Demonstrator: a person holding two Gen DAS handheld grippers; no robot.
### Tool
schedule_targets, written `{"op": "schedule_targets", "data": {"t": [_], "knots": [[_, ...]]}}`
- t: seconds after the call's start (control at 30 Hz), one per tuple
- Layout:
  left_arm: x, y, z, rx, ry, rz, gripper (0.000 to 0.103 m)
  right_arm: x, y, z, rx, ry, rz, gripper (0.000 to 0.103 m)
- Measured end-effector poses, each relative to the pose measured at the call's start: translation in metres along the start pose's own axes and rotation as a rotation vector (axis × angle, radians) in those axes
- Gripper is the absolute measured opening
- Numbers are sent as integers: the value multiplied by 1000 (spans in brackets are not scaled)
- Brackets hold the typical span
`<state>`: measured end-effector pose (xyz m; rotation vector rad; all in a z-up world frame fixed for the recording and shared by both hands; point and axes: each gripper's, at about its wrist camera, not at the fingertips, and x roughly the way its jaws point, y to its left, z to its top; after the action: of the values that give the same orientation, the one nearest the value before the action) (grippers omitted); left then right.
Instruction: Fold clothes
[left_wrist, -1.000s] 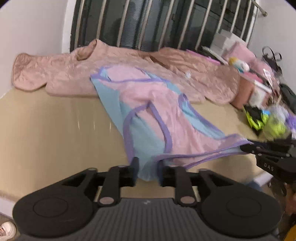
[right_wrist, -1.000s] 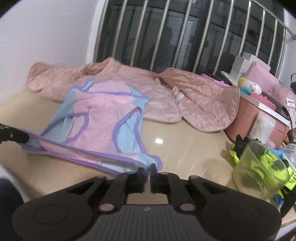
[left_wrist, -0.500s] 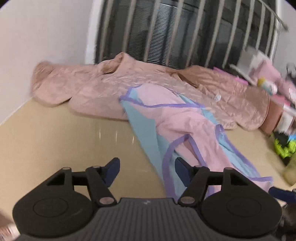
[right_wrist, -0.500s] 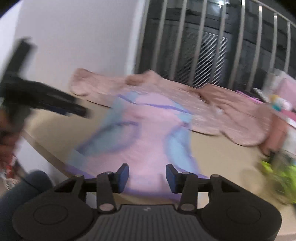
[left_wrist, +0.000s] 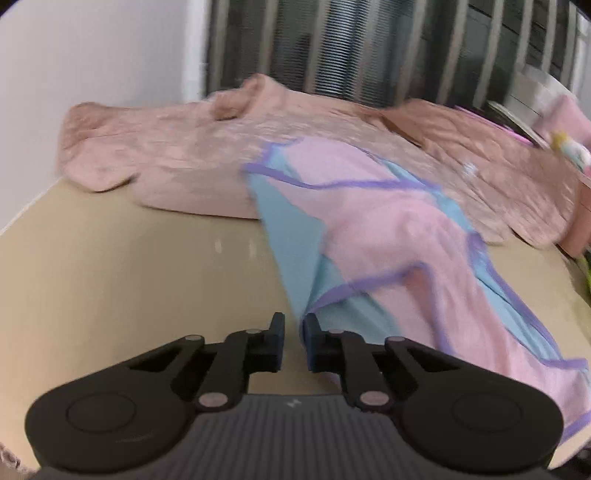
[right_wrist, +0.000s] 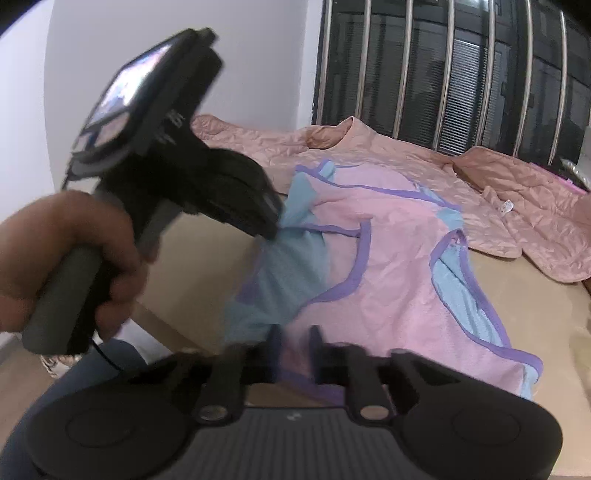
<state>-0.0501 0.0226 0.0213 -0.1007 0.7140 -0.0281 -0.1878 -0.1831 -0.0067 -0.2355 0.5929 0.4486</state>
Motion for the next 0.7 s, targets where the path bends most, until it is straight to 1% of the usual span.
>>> {"op": "schedule_targets", "data": {"t": [0.03, 0.1, 0.17, 0.23, 0.3, 0.37, 0.4, 0.43, 0.5, 0.57, 0.63, 0.67, 0.7], "knots": [[-2, 5, -2, -17, -9, 18, 3, -1, -1, -1, 2, 1, -15, 4], [-8, 13, -2, -52, -25, 60, 3, -4, -5, -2, 13, 6, -36, 4], [-13, 25, -5, -112, -34, 76, 3, -8, -9, -4, 25, 10, -55, 3], [-17, 37, -7, -178, -31, 58, 3, -12, -10, -4, 10, 10, -76, 3], [-20, 43, -6, -202, -23, 26, 4, -16, -13, -4, -6, 12, -96, 3], [-20, 38, -1, -165, -14, -20, 8, -20, -18, -3, -13, 19, -113, 3], [-19, 33, 2, -138, -16, -29, 16, -22, -21, -2, -16, 22, -121, 3], [-18, 28, 5, -117, -26, -31, 32, -24, -24, -2, -19, 26, -129, 3], [-11, 19, 21, -77, -52, -44, 48, -28, -30, 0, -25, 32, -145, 5], [2, 15, 44, -57, -81, -45, 48, -34, -34, 1, -28, 27, -151, 10], [24, 18, 71, -43, -93, -28, 52, -39, -32, 6, -28, -5, -125, 33], [36, 20, 85, -35, -98, -17, 54, -38, -28, 8, -30, -14, -115, 35], [53, 23, 99, -28, -94, 3, 56, -38, -24, 10, -33, -23, -106, 36]]}}
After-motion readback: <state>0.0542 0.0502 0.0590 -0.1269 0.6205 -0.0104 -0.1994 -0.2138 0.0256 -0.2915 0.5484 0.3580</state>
